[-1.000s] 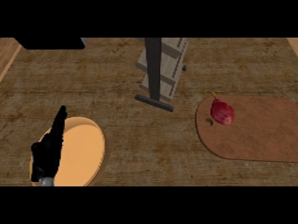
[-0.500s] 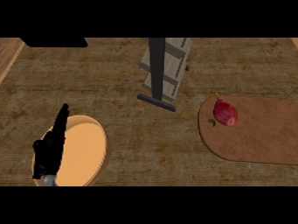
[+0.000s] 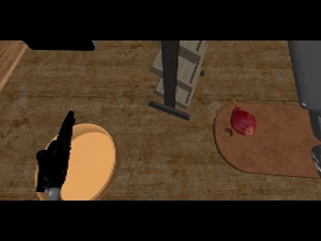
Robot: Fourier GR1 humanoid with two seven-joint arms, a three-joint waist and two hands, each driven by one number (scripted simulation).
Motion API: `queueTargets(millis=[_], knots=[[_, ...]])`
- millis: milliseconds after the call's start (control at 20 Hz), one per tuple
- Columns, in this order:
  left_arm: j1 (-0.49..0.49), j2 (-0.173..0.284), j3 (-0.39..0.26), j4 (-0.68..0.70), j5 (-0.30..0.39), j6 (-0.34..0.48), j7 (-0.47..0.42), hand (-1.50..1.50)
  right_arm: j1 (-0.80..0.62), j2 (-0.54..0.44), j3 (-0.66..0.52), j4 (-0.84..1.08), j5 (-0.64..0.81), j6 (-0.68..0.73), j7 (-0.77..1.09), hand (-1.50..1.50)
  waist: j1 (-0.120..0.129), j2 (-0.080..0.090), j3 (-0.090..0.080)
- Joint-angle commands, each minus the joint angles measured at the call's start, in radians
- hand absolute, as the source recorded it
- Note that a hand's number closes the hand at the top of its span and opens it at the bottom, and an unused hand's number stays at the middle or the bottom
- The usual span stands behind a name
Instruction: Pick the sweet potato from the cutting board and place it in the tiered basket
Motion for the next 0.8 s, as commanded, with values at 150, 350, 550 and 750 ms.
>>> queueTargets(millis=[150, 350, 550, 750], knots=[[0.041, -0.052, -0.034, 0.080, 0.009, -0.021, 0.000, 0.00, 0.036, 0.055, -0.077, 0.127, -0.014, -0.189, -0.038, 1.50, 0.003, 0.011, -0.012], [-0.009, -0.043, -0.008, 0.091, 0.007, -0.010, 0.028, 0.00, 0.044, 0.117, -0.178, 0.135, -0.099, -0.315, -0.052, -1.50, 0.000, 0.012, -0.011], [0.017, -0.041, -0.020, 0.027, -0.006, 0.003, 0.062, 0.00, 0.081, 0.143, -0.223, 0.079, -0.157, -0.381, -0.084, -1.50, -0.014, 0.001, -0.010], [0.034, -0.063, -0.052, 0.041, -0.018, -0.004, 0.047, 0.00, 0.045, 0.162, -0.268, 0.096, -0.175, -0.519, -0.134, -1.50, -0.007, 0.004, -0.011]])
